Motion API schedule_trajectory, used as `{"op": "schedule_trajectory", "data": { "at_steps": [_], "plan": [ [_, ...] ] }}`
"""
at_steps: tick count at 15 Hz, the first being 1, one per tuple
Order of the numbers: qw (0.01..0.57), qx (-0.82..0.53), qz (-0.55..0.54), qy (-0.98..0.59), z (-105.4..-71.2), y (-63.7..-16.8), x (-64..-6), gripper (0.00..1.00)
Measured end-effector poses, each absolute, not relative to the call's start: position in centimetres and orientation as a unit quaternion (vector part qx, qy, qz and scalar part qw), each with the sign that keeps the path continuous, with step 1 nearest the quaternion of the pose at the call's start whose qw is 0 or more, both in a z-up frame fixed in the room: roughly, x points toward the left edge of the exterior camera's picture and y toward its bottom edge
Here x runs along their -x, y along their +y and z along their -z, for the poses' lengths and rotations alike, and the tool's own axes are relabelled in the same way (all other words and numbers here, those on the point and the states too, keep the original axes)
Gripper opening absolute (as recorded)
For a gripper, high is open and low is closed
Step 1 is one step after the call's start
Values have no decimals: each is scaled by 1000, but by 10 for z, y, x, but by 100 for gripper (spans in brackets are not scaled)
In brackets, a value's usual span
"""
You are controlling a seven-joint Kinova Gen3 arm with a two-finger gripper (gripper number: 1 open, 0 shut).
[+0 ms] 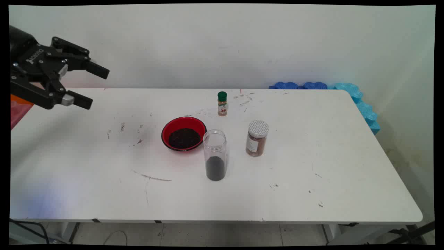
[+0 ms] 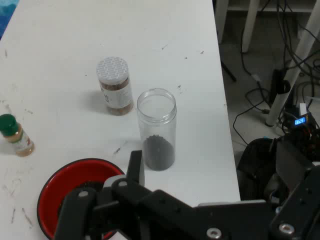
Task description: Pick up the black seasoning powder from the table
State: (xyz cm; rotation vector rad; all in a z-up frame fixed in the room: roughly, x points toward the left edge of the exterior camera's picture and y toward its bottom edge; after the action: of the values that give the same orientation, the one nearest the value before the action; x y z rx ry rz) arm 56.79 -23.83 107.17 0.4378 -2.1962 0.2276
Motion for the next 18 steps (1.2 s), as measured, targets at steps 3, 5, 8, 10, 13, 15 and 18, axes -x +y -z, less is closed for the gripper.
{"op": "schedule_trajectory", "data": {
  "at_steps": [3, 5, 8, 10, 13, 15, 18],
  "plan": [
    [430, -181, -93, -880, -1071, -239, -565, 100],
    [429, -185, -93, -879, -1070, -239, -561, 100],
    [428, -192, -92, -879, -1065, -242, -556, 100],
    [426, -195, -92, -879, -1062, -244, -552, 100],
    [422, -199, -93, -879, -1053, -250, -544, 100],
    [419, -200, -93, -881, -1042, -254, -537, 100],
    [413, -202, -95, -883, -1025, -262, -524, 100]
  ]
}}
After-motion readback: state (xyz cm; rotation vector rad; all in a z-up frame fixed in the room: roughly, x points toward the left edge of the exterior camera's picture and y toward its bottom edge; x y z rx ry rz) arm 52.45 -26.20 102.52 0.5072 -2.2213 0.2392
